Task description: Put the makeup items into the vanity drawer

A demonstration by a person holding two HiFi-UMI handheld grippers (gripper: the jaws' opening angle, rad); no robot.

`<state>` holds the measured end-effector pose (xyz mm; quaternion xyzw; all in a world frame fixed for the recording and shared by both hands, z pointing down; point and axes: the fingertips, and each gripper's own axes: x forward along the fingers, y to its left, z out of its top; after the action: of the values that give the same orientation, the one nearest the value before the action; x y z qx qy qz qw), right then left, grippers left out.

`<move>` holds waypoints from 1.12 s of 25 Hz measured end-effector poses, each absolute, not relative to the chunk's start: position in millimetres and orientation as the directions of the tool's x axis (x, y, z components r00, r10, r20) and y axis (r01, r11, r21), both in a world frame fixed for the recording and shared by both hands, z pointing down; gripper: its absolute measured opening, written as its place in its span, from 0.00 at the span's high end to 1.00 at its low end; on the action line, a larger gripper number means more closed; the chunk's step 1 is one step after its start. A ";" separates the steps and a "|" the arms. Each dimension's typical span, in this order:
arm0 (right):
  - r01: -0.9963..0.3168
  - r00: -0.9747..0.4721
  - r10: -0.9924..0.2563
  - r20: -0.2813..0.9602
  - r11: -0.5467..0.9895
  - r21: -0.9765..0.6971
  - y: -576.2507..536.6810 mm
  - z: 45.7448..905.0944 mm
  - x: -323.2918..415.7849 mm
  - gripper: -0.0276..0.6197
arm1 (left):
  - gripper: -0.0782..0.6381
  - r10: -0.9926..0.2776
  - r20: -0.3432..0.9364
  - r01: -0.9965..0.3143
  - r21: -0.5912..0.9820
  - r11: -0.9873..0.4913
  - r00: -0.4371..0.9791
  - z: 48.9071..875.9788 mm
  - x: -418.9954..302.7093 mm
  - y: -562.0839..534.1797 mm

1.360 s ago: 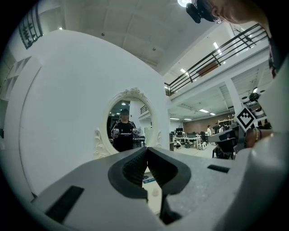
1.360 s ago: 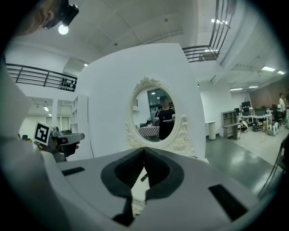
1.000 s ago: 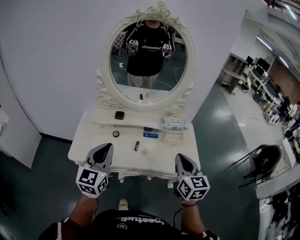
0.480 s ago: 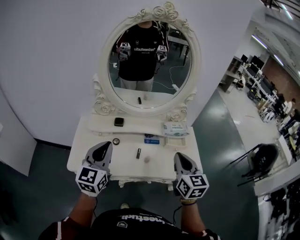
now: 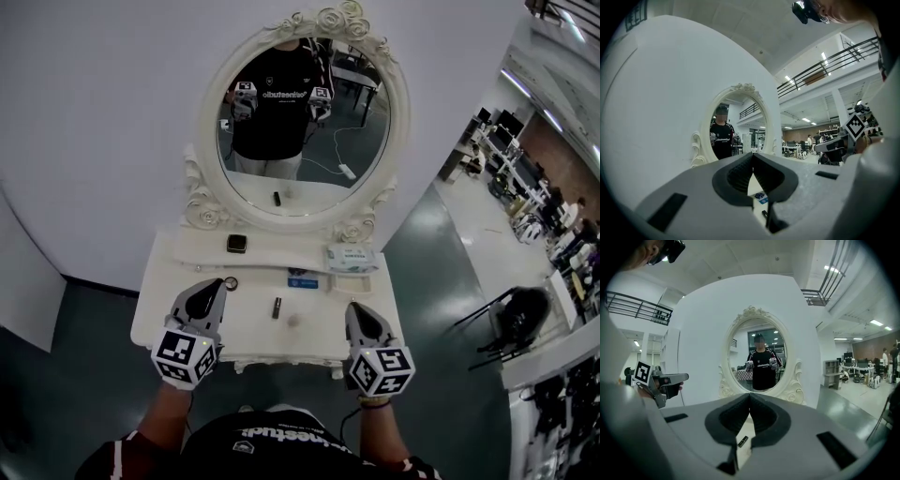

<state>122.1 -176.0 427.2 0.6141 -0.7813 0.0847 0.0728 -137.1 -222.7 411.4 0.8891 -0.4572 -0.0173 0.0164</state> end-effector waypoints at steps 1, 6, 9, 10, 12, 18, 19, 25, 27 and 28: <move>-0.972 -0.235 -0.947 0.217 0.232 -0.042 -177.0 426.5 121.9 0.95 | 0.88 -0.814 -0.016 -0.812 0.047 -0.581 0.581 411.7 -137.1 -223.1; -0.969 -0.248 -0.946 0.207 0.245 -0.043 -183.9 426.3 122.6 0.95 | 0.88 -0.817 -0.008 -0.815 0.056 -0.576 0.577 415.2 -135.3 -227.3; -0.965 -0.261 -0.944 0.203 0.257 -0.046 -189.1 428.7 124.3 0.95 | 0.88 -0.820 -0.008 -0.818 0.056 -0.572 0.573 415.8 -132.5 -231.6; -0.964 -0.267 -0.943 0.201 0.263 -0.047 -191.2 429.1 124.9 0.95 | 0.88 -0.820 -0.011 -0.819 0.055 -0.571 0.572 414.5 -131.4 -233.0; -0.960 -0.278 -0.939 0.201 0.274 -0.049 -195.2 430.0 125.7 0.91 | 0.88 -0.822 -0.015 -0.821 0.049 -0.569 0.569 412.1 -129.6 -234.8; -0.960 -0.281 -0.936 0.214 0.274 -0.060 -205.9 443.0 129.3 0.65 | 0.88 -0.834 -0.006 -0.833 0.028 -0.552 0.552 417.0 -130.9 -238.7; -0.960 -0.281 -0.935 0.219 0.274 -0.063 -206.9 445.7 129.6 0.62 | 0.88 -0.834 -0.004 -0.834 0.028 -0.551 0.551 417.5 -131.3 -238.3; -0.955 -0.296 -0.921 0.254 0.286 -0.075 -218.7 464.4 126.8 0.61 | 0.88 -0.833 -0.004 -0.833 -0.001 -0.553 0.553 413.8 -132.0 -238.2; -0.951 -0.308 -0.910 0.277 0.298 -0.078 -223.7 474.0 123.8 0.61 | 0.88 -0.831 -0.003 -0.831 0.004 -0.556 0.556 412.8 -130.7 -240.0; -0.949 -0.315 -0.904 0.290 0.306 -0.079 -225.4 479.7 122.1 0.62 | 0.88 -0.829 -0.001 -0.829 0.008 -0.560 0.560 412.7 -129.5 -240.3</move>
<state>122.1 -225.4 479.7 0.5772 -0.8023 0.1182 0.0955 -129.5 -240.3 412.7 0.8831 -0.4691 -0.0025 0.0034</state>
